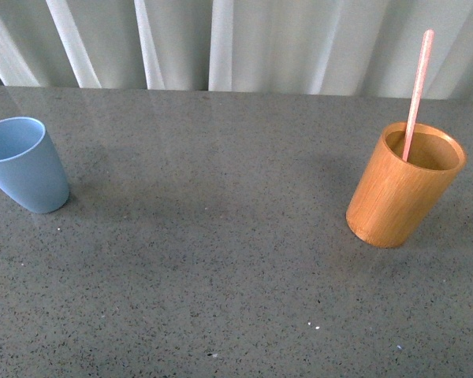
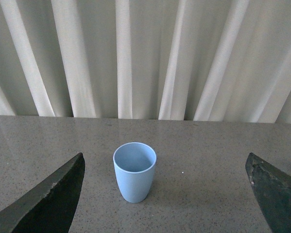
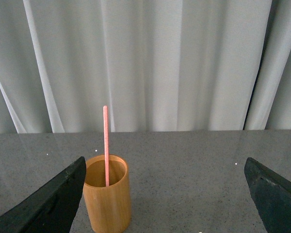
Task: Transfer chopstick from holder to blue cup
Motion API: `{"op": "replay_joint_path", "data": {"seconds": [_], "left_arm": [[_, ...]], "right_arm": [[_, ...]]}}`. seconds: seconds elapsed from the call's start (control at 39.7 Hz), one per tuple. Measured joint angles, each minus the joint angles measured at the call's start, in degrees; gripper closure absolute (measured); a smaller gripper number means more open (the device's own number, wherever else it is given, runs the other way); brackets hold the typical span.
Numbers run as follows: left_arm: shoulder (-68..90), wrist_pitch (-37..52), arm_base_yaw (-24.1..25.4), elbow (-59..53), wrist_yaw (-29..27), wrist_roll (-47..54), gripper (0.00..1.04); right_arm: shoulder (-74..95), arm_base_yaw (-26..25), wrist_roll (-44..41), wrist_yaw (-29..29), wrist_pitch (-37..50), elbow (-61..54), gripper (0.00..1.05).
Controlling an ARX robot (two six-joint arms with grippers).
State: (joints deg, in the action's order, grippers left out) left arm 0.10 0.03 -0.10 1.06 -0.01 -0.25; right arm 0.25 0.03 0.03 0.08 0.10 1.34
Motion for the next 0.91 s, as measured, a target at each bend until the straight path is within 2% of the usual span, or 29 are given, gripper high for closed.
{"op": "replay_joint_path", "data": {"seconds": [0.91], "left_arm": [[0.0,0.0,0.0,0.0,0.0,0.0,0.07]], "right_arm": [[0.0,0.0,0.0,0.0,0.0,0.0,0.1]]}}
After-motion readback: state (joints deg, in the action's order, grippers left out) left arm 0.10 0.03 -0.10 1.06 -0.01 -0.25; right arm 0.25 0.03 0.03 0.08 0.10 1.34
